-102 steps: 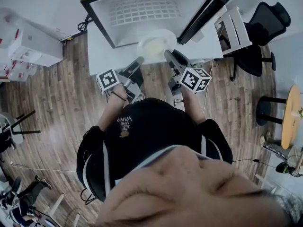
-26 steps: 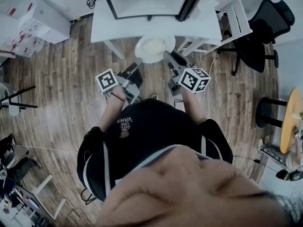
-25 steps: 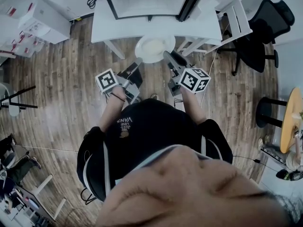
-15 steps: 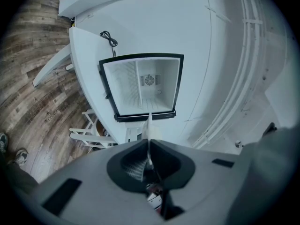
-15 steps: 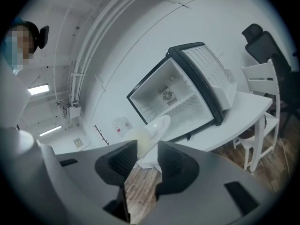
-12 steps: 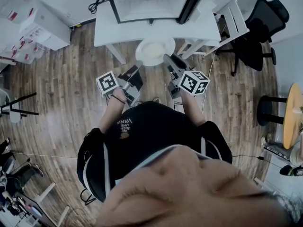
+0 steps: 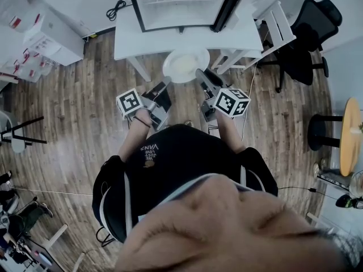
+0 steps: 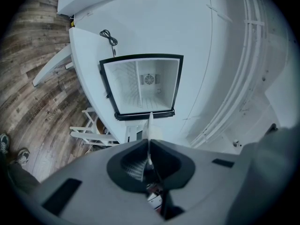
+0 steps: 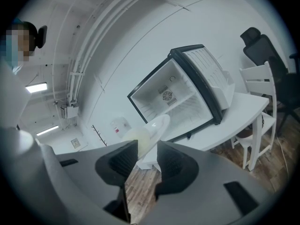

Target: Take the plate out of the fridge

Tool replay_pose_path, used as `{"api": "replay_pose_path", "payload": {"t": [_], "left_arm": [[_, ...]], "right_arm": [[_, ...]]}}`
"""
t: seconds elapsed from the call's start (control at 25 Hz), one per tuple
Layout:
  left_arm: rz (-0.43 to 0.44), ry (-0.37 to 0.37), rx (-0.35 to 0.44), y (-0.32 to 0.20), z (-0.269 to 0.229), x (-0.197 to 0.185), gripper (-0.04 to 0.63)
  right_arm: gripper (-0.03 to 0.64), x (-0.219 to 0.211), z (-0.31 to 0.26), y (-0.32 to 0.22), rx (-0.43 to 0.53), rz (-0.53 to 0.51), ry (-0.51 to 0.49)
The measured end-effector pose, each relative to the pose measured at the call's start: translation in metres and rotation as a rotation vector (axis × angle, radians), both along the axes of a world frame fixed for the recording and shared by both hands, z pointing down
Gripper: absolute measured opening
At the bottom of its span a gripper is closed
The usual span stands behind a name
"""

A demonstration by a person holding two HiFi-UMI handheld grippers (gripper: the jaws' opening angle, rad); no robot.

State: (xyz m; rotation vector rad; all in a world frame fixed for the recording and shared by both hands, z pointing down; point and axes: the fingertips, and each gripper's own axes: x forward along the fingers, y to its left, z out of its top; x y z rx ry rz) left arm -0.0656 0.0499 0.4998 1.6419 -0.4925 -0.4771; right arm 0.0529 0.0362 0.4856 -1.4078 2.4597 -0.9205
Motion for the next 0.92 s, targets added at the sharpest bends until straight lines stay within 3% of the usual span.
{"api": "replay_pose_path", "payload": {"t": [0.92], "left_arm": [[0.014, -0.005, -0.011, -0.007, 0.001, 0.01, 0.031]], "right_arm": [[0.133, 0.01, 0.0, -0.005, -0.008, 0.011, 0.004]]}}
